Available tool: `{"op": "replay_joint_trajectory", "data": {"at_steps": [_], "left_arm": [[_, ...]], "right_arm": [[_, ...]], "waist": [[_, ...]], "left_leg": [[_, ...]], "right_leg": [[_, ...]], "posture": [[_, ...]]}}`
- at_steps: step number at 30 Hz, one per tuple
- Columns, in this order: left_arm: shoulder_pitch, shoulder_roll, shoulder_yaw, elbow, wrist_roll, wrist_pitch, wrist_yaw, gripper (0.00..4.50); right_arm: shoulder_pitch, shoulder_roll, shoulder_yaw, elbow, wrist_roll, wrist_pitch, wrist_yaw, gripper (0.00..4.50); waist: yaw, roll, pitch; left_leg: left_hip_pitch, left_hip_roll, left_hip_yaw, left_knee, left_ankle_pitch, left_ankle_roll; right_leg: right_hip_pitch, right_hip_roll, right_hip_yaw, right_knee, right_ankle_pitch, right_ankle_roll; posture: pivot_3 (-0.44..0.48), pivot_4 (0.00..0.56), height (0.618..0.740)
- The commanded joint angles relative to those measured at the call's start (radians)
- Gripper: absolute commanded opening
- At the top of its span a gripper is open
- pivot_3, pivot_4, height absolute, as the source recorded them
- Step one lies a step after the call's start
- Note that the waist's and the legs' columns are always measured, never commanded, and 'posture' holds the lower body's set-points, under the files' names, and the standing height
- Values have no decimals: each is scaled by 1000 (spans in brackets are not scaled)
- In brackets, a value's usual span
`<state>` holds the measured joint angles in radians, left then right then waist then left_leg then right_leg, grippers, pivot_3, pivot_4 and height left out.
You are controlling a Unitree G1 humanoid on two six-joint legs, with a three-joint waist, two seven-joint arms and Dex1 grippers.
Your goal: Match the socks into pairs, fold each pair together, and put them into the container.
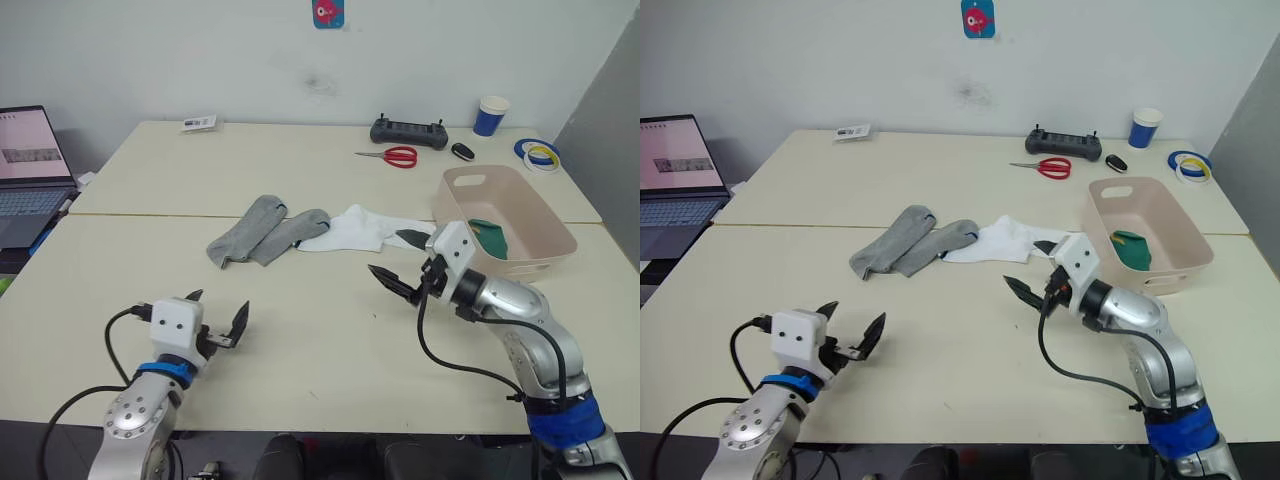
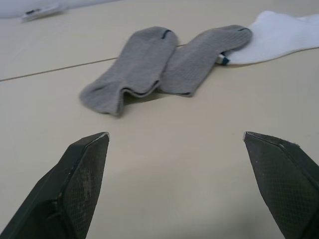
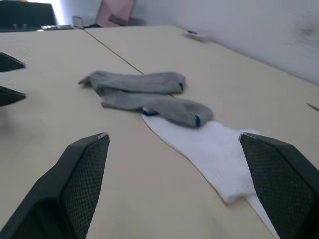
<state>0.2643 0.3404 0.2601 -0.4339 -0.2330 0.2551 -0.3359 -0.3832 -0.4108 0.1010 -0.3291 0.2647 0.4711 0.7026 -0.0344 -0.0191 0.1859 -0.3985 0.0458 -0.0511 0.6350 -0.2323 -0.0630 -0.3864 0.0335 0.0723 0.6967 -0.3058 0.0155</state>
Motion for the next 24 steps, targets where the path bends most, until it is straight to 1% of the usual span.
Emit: {"op": "replay_joint_trajectory", "data": {"at_steps": [1, 4, 8, 12, 14, 15, 17, 19, 21, 24], "left_arm": [[23, -8, 47, -40, -22, 3, 21, 4500], [30, -16, 53, -50, -23, 11, 35, 4500], [15, -8, 41, -39, -13, 10, 39, 4500], [-87, 56, 36, 36, -17, 36, -1, 4500], [-126, 106, 24, 73, -3, 37, -37, 4500], [-172, 153, 11, 118, 20, 35, -63, 4500], [-249, 218, -8, 202, 48, 29, -97, 4500], [-360, 277, -57, 327, 85, 15, -142, 4500], [-470, 307, -110, 460, 121, -18, -181, 4500], [-583, 312, -169, 613, 155, -82, -233, 4500]], "right_arm": [[-70, 18, 28, -28, 42, 32, 21, 4471], [-98, 24, 44, -33, 57, 46, 30, 4471], [-93, 19, 54, -42, 55, 42, 32, 4471], [-79, 3, 50, -43, 34, 25, 22, 4471], [-75, -5, 55, -42, 24, 16, 22, 4471], [-73, -5, 54, -42, 22, 14, 16, 4471], [-70, -4, 54, -42, 21, 13, 8, 4471], [-70, -2, 55, -44, 22, 16, 2, 4471], [-69, 2, 54, -46, 21, 19, -7, 4471], [-71, -1, 59, -49, 15, 22, -15, 4471]], "waist": [[0, 0, 0], [1, 0, 0], [3, -1, 0], [5, -1, 0], [2, -1, 0], [2, -1, 0], [2, -1, 0], [2, -1, 0], [2, -1, 0], [2, -1, 0]], "left_leg": [[0, 0, 0, 0, 0, 0], [0, 0, 0, 0, 0, 0], [-1, 0, 0, 0, 0, 0], [-1, 0, -1, 0, 0, 0], [0, 0, -2, 0, 0, 0], [0, 0, -1, 0, 0, 0], [0, 0, 0, -1, 0, 0], [0, 0, 0, -1, 0, 0], [0, 0, -1, -2, 0, 0], [-1, 0, 1, -2, 0, 0]], "right_leg": [[0, 0, 0, 0, 0, 0], [0, 0, 0, 0, 0, 0], [0, -1, 0, 0, 0, 0], [0, -1, 0, 0, 0, 0], [0, 0, -1, 0, 0, -1], [0, 0, -1, 0, 0, -1], [-1, 0, -1, 0, 0, -1], [-2, 0, -2, 0, 0, -1], [-2, 1, -2, 0, 0, -1], [-2, 0, -1, -1, 0, -1]], "posture": [[0, 150, 740], [0, 150, 740], [0, 150, 740], [0, 150, 740], [0, 150, 740], [0, 150, 740], [0, 150, 740], [0, 150, 740], [0, 150, 740], [0, 150, 740]]}}
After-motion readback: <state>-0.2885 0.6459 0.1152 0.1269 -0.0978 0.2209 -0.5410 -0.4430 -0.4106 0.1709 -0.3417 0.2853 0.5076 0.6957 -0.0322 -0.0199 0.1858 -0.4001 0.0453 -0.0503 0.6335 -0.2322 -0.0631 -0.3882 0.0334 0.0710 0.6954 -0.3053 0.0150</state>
